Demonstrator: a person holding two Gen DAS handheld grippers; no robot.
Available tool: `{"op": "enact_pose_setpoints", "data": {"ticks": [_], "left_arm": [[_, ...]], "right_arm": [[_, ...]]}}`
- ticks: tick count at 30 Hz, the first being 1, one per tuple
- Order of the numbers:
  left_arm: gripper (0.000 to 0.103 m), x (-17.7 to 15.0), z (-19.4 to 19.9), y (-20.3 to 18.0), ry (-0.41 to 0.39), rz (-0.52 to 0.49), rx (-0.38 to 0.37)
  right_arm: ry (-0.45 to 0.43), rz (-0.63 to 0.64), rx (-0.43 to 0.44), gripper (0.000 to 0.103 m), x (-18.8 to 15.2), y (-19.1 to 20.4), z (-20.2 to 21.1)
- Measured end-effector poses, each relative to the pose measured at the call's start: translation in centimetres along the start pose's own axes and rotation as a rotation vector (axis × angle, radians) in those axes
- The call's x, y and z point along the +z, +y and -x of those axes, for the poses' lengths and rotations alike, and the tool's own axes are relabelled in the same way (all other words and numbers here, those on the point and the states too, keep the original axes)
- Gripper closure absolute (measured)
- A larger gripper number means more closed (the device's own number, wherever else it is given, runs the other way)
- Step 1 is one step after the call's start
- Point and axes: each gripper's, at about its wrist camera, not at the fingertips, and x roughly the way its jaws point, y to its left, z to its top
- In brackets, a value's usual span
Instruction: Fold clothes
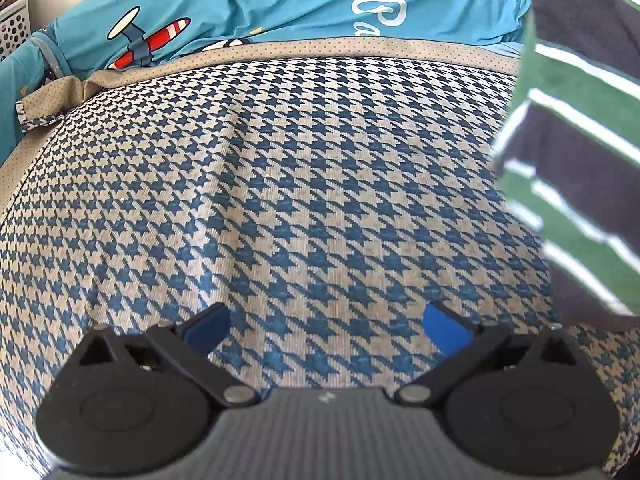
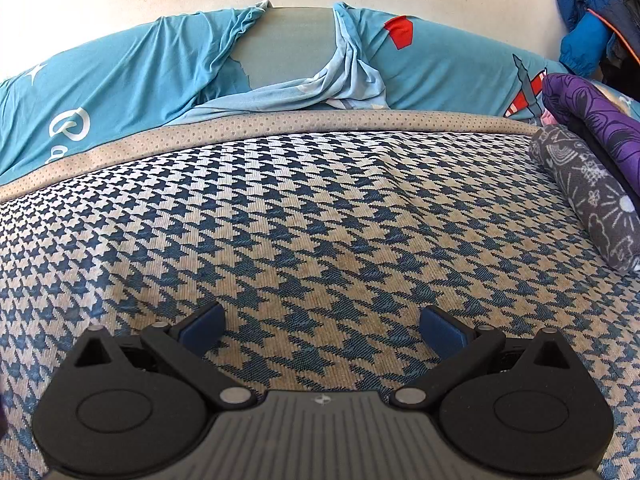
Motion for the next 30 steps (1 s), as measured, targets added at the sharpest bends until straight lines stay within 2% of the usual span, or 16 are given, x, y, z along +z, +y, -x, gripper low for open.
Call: {"op": "enact_pose_setpoints", "data": {"ticks": [11,30], "left_arm": [[0.000,-1.0,0.0,-0.5,0.000,-0.010,0.008],[0.000,0.0,-1.3,0.0,0.037,-0.004,0.039]], "right_arm": [[0.000,0.000,0.000,0.000,-0.1,0.0,0.1],[0.000,0.000,0.000,0.000,-0.1,0.0,0.1]]}}
